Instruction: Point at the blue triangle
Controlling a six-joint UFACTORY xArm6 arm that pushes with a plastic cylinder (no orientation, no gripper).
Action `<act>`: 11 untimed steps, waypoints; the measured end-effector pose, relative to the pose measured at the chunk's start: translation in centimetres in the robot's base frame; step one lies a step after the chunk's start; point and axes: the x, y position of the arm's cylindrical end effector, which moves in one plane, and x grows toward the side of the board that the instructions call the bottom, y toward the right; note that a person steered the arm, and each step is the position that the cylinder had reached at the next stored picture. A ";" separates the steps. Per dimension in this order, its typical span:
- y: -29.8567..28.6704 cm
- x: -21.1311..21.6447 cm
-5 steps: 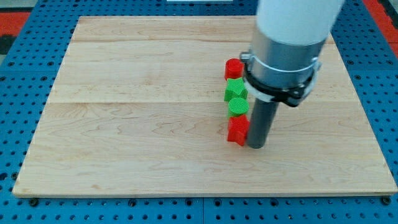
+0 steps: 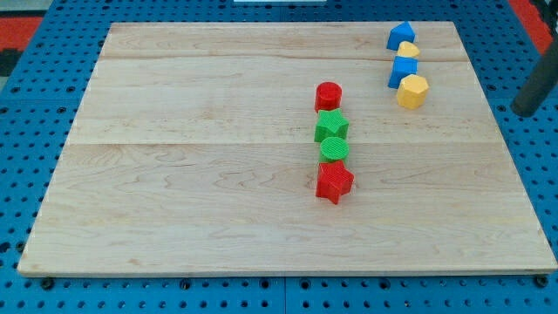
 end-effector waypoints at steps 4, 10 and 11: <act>-0.3 -2.6; -9.7 -14.8; -10.9 -15.0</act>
